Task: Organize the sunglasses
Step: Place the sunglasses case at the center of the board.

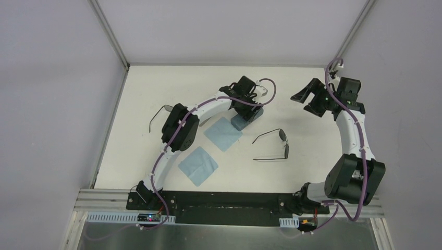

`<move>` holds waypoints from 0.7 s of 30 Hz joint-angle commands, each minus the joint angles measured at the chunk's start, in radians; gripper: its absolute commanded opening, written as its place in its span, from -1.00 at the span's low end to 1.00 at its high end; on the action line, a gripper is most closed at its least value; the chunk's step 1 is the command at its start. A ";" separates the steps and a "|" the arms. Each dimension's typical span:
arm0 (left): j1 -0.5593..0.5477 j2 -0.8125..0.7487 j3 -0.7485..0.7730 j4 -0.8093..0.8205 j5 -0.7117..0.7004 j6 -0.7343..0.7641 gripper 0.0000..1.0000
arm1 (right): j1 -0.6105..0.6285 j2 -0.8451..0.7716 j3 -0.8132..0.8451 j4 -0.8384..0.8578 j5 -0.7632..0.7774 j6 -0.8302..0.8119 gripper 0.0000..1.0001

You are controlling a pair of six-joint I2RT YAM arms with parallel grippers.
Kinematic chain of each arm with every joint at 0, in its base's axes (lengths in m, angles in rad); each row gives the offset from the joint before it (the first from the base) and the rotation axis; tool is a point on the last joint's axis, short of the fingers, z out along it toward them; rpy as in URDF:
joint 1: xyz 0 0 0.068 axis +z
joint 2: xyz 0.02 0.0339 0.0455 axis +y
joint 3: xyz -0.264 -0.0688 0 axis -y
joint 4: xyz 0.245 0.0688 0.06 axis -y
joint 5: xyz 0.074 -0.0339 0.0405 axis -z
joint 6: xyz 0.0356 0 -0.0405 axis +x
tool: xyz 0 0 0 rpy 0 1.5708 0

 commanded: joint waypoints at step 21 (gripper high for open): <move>-0.045 -0.077 -0.023 -0.049 -0.155 -0.025 0.40 | -0.017 -0.053 -0.045 0.027 -0.017 0.005 0.86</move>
